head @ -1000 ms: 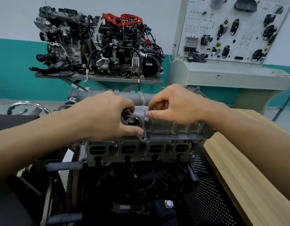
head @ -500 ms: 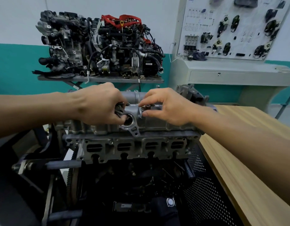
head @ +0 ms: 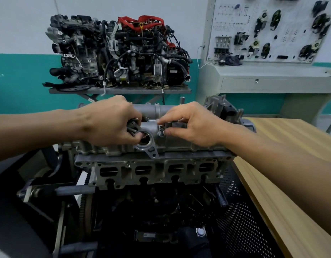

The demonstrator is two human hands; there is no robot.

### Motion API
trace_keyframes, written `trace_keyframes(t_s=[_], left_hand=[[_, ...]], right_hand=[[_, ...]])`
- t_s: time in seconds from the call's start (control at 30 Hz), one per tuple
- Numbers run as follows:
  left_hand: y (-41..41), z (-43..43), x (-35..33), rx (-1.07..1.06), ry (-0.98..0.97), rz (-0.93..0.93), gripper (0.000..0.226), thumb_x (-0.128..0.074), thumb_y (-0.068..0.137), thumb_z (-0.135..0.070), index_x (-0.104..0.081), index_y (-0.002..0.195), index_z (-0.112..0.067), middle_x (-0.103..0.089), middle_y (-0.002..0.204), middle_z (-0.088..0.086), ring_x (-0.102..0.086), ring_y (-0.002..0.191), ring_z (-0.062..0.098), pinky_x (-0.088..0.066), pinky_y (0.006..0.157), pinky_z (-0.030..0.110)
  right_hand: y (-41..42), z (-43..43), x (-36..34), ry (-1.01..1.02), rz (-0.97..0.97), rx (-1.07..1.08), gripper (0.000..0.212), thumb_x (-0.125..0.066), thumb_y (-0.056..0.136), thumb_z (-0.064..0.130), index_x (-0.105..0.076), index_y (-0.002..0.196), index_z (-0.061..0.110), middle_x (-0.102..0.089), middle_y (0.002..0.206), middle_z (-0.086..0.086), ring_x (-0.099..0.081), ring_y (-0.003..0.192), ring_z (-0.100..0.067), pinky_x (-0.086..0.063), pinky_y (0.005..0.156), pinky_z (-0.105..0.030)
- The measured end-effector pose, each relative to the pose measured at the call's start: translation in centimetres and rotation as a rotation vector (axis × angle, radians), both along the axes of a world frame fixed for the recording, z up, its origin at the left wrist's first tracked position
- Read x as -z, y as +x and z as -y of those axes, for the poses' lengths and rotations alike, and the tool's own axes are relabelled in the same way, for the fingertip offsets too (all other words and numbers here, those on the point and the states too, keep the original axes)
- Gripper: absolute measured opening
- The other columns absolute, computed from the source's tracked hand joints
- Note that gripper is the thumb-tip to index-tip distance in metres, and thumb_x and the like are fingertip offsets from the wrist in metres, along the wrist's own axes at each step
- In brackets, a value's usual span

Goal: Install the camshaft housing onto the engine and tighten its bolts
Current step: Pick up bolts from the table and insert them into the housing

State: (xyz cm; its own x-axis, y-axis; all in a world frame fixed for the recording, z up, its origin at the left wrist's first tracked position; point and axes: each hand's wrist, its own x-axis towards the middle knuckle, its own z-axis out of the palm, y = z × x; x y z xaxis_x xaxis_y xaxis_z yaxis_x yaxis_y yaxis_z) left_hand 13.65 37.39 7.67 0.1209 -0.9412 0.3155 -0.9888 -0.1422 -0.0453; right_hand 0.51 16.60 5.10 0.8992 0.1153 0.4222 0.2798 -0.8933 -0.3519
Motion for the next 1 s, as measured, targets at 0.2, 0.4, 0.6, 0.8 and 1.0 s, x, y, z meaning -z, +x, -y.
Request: trace_keyframes(t_s=[0.2, 0.4, 0.6, 0.8, 1.0], left_hand=[[0.1, -0.1, 0.7, -0.032, -0.06, -0.033, 0.024, -0.067, 0.08, -0.033, -0.065, 0.066, -0.014, -0.056, 0.048, 0.0, -0.052, 0.048, 0.017, -0.044, 0.049, 0.033], [0.0, -0.2, 1.0, -0.031, -0.09, -0.046, 0.025, -0.065, 0.079, -0.037, -0.066, 0.066, -0.016, -0.057, 0.048, -0.002, -0.054, 0.05, 0.016, -0.045, 0.048, 0.032], [-0.2, -0.3, 1.2, -0.06, -0.099, -0.048, 0.029, -0.062, 0.077, -0.04, -0.066, 0.065, -0.014, -0.059, 0.049, 0.0, -0.053, 0.046, 0.016, -0.046, 0.048, 0.034], [-0.4, -0.3, 1.2, -0.073, -0.101, -0.045, 0.028, -0.064, 0.078, -0.038, -0.066, 0.066, -0.013, -0.057, 0.048, 0.002, -0.052, 0.046, 0.017, -0.045, 0.047, 0.036], [-0.7, -0.4, 1.2, -0.092, -0.099, -0.083, 0.025, -0.068, 0.081, -0.034, -0.065, 0.066, -0.014, -0.058, 0.051, 0.001, -0.052, 0.048, 0.015, -0.045, 0.049, 0.035]], right_hand=[[0.6, 0.1, -0.7, 0.007, -0.068, -0.017, 0.02, -0.073, 0.091, 0.022, -0.077, 0.11, 0.018, -0.075, 0.105, 0.008, -0.067, 0.1, -0.001, -0.054, 0.094, -0.03], [1.3, -0.6, -1.5, -0.106, -0.152, 0.019, 0.014, -0.071, 0.091, 0.032, -0.071, 0.09, 0.019, -0.07, 0.092, 0.008, -0.064, 0.087, -0.006, -0.054, 0.084, -0.035], [1.7, -0.6, -1.9, -0.044, -0.218, 0.015, 0.024, -0.069, 0.091, 0.044, -0.07, 0.097, 0.02, -0.068, 0.099, 0.009, -0.065, 0.09, -0.004, -0.055, 0.081, -0.026], [1.5, -0.7, -1.4, 0.003, -0.159, -0.01, 0.016, -0.076, 0.088, 0.026, -0.076, 0.084, 0.011, -0.072, 0.107, 0.006, -0.066, 0.099, -0.004, -0.054, 0.089, -0.024], [1.5, -0.9, -1.0, 0.071, -0.118, -0.001, 0.023, -0.074, 0.088, 0.038, -0.071, 0.094, 0.016, -0.07, 0.102, 0.004, -0.067, 0.093, -0.008, -0.056, 0.082, -0.026]])
